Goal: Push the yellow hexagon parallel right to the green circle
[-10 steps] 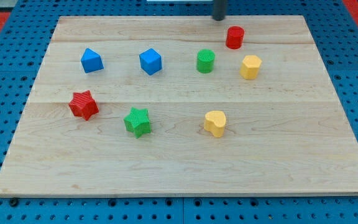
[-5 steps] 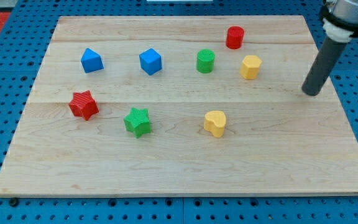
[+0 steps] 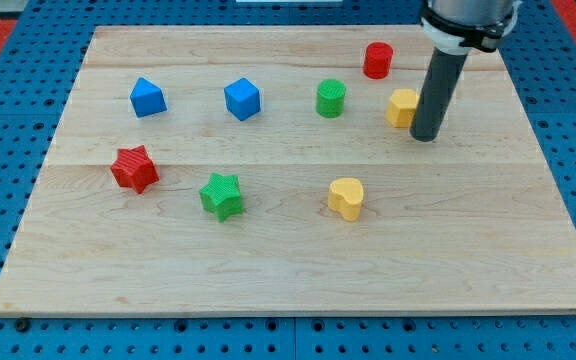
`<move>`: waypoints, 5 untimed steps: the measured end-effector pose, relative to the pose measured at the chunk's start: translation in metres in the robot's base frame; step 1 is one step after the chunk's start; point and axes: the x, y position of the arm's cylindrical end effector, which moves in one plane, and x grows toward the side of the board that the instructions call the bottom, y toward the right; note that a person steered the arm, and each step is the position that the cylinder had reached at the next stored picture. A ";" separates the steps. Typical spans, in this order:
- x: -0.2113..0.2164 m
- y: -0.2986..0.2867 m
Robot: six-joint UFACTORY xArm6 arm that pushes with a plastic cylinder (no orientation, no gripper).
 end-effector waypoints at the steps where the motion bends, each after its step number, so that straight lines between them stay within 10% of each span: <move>1: -0.007 -0.013; 5: -0.022 -0.008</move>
